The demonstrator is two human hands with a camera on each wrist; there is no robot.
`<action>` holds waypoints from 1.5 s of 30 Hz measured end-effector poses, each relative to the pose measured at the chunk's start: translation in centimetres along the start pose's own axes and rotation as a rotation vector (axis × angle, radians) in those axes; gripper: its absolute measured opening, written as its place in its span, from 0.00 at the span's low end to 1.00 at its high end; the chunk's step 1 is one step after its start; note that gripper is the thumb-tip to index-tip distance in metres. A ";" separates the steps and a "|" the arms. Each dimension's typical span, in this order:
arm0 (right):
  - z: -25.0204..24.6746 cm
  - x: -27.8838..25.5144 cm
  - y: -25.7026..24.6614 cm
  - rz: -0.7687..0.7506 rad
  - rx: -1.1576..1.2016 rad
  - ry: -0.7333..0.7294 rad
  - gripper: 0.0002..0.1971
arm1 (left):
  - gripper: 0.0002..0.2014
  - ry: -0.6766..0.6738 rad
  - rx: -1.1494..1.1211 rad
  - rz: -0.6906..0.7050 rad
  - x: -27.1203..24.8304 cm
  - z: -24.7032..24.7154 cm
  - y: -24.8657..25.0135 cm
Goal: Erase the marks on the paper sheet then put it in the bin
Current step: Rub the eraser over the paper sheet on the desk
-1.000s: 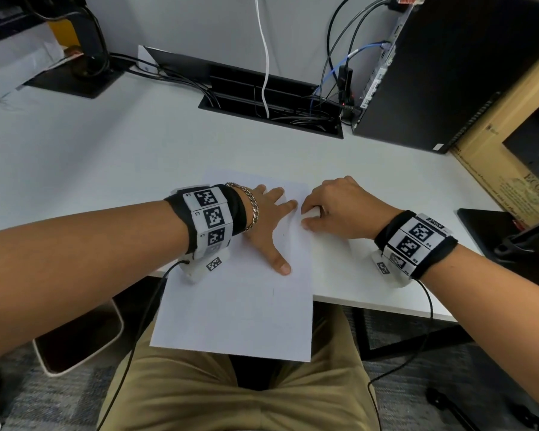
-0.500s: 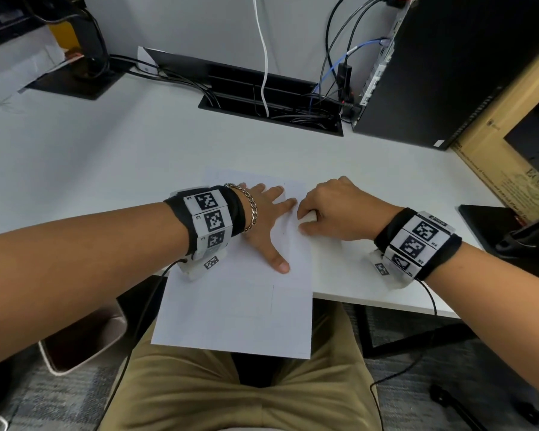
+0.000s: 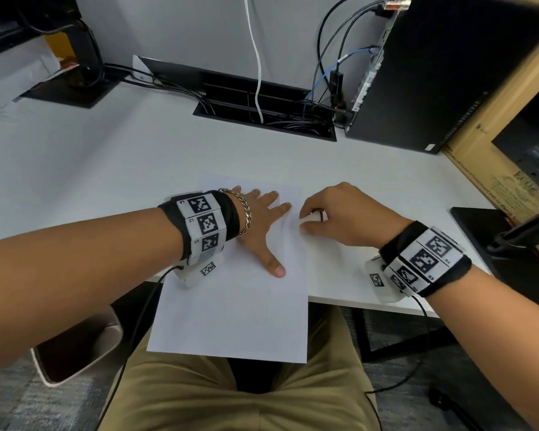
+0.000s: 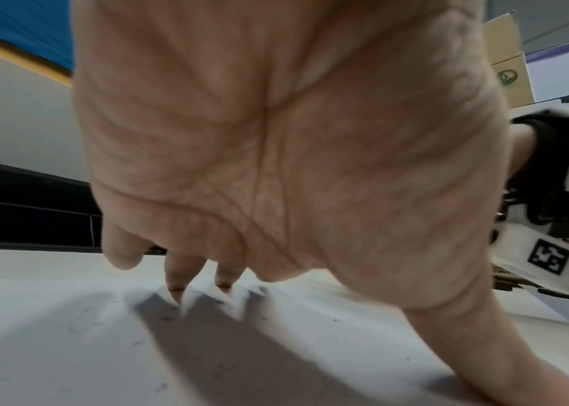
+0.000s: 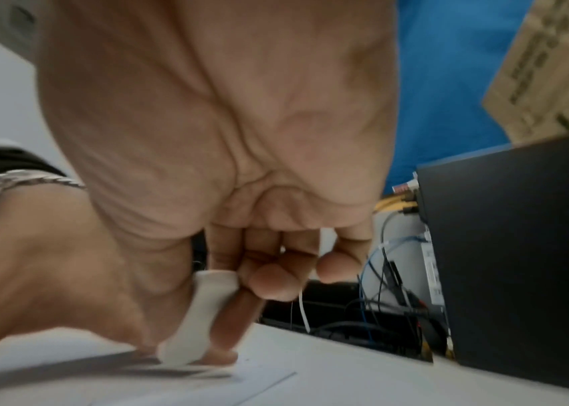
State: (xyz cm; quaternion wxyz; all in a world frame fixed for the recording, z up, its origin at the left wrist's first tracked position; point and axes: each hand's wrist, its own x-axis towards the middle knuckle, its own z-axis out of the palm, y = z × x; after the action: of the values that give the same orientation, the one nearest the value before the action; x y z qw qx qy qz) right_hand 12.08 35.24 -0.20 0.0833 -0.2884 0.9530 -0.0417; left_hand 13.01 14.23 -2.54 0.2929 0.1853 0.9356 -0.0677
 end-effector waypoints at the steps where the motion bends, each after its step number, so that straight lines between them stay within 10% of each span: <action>1: -0.1 -0.3 0.0 0.013 0.007 0.023 0.14 | 0.73 0.005 0.000 0.003 0.1 0.0 -0.1; 11: 2.3 -4.6 -1.5 0.141 0.120 0.087 0.12 | 0.70 -0.025 -0.035 0.095 -2.5 -1.2 -3.6; 45: 3.0 -2.7 -5.3 -0.160 -0.257 -0.034 0.16 | 0.66 0.054 0.001 0.176 -1.1 2.3 -2.1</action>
State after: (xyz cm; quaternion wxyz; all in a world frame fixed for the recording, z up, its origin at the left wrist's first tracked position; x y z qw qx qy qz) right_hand 17.73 32.30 -2.10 0.0583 -0.3726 0.9228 0.0792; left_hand 14.18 11.42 -3.76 0.2722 0.2686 0.9232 -0.0374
